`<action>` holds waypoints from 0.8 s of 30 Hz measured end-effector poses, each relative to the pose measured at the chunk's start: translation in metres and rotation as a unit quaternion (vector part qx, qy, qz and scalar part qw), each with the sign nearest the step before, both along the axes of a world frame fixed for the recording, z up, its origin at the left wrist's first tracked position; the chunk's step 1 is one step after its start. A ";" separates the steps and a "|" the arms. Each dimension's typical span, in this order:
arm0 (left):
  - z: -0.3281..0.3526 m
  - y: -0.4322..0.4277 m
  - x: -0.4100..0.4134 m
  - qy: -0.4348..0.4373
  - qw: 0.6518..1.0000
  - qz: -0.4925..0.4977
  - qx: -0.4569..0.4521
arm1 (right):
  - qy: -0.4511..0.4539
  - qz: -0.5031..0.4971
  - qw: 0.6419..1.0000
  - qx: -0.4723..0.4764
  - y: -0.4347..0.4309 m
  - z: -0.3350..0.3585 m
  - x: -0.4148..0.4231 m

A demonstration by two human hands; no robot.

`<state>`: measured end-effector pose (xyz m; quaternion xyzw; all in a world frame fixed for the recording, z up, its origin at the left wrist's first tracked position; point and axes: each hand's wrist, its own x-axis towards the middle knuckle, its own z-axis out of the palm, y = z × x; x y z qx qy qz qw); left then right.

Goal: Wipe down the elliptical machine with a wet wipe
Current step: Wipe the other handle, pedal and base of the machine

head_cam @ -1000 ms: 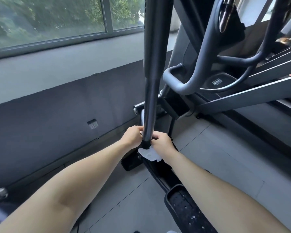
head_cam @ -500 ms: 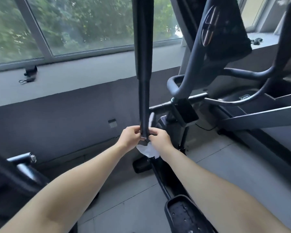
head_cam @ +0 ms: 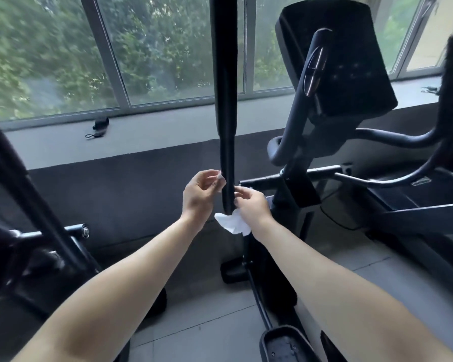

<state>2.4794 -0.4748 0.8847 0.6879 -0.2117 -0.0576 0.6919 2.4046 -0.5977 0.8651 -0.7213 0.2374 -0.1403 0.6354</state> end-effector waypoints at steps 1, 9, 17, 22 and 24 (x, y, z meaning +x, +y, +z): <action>0.006 -0.003 0.000 -0.011 1.000 0.021 -0.006 | -0.012 0.003 1.000 -0.005 -0.001 0.006 0.000; 0.006 -0.017 -0.007 -0.021 0.997 0.067 -0.008 | -0.044 0.005 0.999 -0.023 0.001 0.019 -0.004; -0.034 0.002 -0.015 -0.028 0.973 0.021 0.228 | 0.031 0.039 0.999 -0.015 -0.003 0.017 -0.017; -0.014 0.003 -0.036 -0.138 0.964 -0.018 0.228 | -0.012 -0.068 0.997 -0.024 -0.024 0.019 -0.041; 0.002 -0.011 -0.048 -0.190 0.959 -0.061 0.202 | -0.059 -0.131 0.989 -0.028 -0.036 0.026 -0.049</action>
